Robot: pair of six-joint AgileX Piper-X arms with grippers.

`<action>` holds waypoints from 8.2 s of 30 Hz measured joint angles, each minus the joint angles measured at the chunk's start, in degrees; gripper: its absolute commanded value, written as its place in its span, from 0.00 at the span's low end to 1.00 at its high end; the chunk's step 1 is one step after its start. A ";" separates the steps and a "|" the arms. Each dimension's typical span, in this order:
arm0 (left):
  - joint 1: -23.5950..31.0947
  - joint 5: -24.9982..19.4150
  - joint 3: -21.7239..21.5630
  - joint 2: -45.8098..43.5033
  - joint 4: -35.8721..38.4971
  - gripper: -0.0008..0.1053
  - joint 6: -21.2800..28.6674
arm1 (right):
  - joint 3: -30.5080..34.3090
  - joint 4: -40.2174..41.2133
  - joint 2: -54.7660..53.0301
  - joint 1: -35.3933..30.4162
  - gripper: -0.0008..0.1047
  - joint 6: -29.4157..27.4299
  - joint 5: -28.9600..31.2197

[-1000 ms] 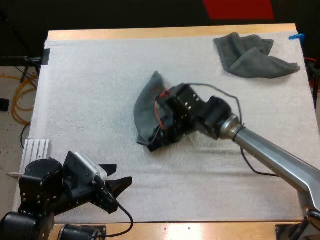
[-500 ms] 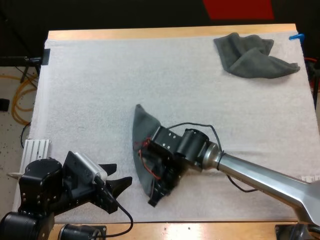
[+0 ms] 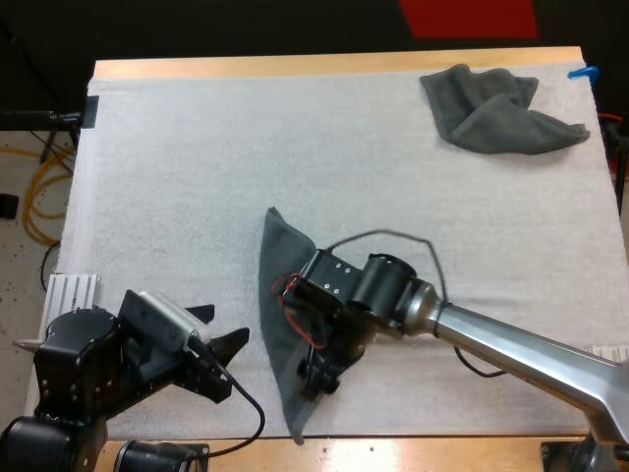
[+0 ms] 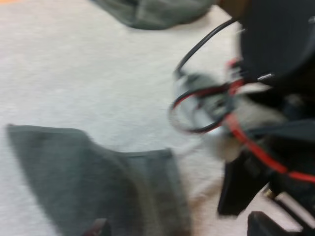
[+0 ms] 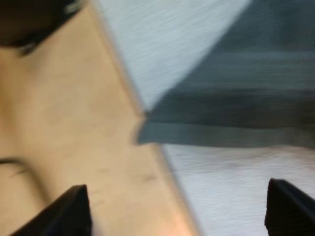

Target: Pick towel from pile fold and stack

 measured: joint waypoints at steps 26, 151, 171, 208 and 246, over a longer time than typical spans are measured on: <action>0.00 -9.31 -6.76 11.09 -3.66 0.53 0.00 | 17.54 -18.16 -1.36 -27.71 0.58 6.95 2.74; -15.16 -22.14 -38.01 90.13 -11.28 0.09 8.42 | 21.28 -10.28 1.03 -27.81 0.01 -1.57 17.98; -15.16 -15.93 -37.92 78.95 -10.91 0.01 7.17 | 21.04 -19.00 -8.64 -32.21 0.01 1.41 28.39; -27.39 -26.23 -37.92 32.88 8.55 0.01 0.98 | -8.03 10.12 -27.90 -15.57 0.01 -3.94 22.68; -10.11 -18.26 -4.63 59.68 -44.89 0.01 -2.91 | 10.80 -27.86 5.55 -35.34 0.01 -3.18 13.69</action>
